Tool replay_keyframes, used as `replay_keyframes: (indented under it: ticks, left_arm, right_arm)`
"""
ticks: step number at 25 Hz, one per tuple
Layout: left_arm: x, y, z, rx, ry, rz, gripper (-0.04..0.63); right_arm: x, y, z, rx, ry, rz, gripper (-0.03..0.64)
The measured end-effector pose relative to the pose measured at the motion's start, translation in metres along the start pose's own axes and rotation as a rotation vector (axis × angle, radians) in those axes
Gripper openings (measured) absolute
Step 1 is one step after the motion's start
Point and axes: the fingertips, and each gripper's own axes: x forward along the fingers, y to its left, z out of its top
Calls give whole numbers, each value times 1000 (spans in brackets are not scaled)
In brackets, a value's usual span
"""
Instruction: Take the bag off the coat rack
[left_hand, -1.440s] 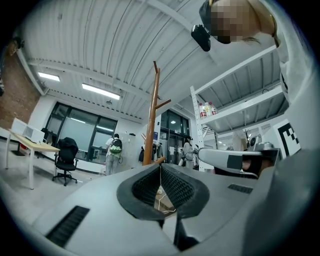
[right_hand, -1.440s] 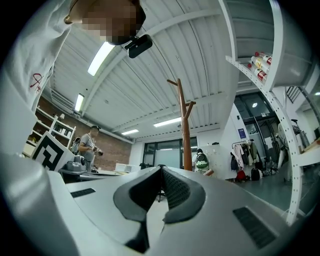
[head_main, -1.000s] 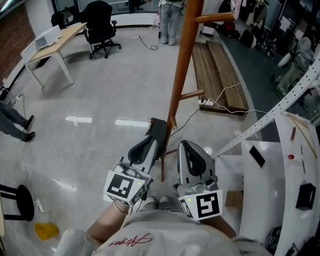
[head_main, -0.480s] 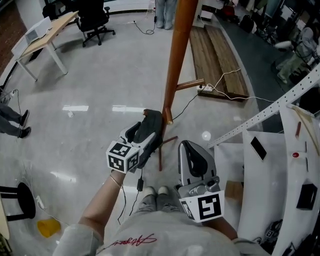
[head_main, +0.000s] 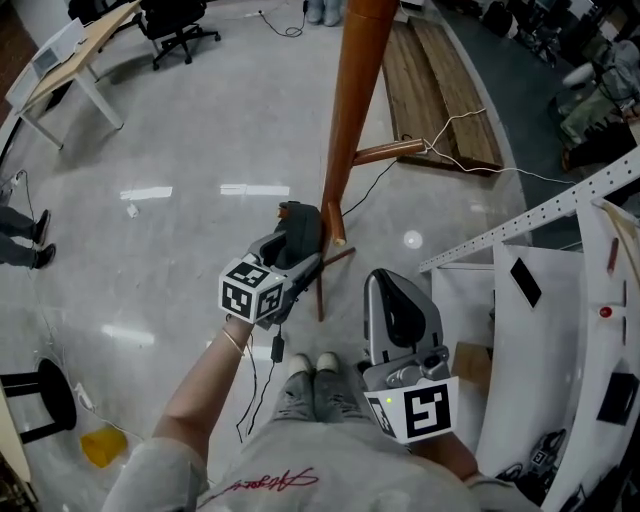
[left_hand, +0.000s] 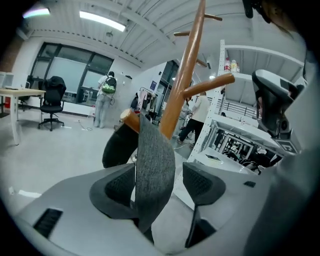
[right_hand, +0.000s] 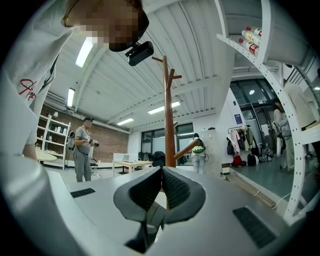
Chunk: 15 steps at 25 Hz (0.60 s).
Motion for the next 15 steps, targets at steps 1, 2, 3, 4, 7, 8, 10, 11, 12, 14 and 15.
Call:
replay_keyframes:
  ticks: [1,2,3,4,7,8,10,11,12,14,15]
  left_arm:
    - [4,1,-4,-2,14,-11,296]
    - [7,2,-7,-3,24,-20,296]
    - [9,4,-10,1,29,-26,296]
    - [12,5,-12,10,35,-32,296]
    - [19,4,-17,30,54,-56,296]
    - [21,4,-17,35,58,-63,296]
    - [24,4,-17,47,59,-69,296]
    - [25,4,-16,53,59,-70,296]
    - [25,4,-16,59,61,-69,295]
    - [27,3,-19,73,75,-74,295]
    - [29,3,-20,85,88,-80,295]
  right_arm:
    - [2,0,-2,3,5,2,20]
    - [3,1,-5,5,10,5,20]
    - [5,3,-7,7,15,10,19]
    - [6,5,-9,8,18,16,20]
    - [11,7,-14,8,27,25,20]
    - [12,7,-15,8,30,25,20]
    - [15,7,-16,10,35,24,20]
    - [16,6,-17,10,38,23,20]
    - [16,5,-18,11,40,21,20]
    - [16,4,-20,14,47,18,20]
    - [16,3,-21,16,50,17,20]
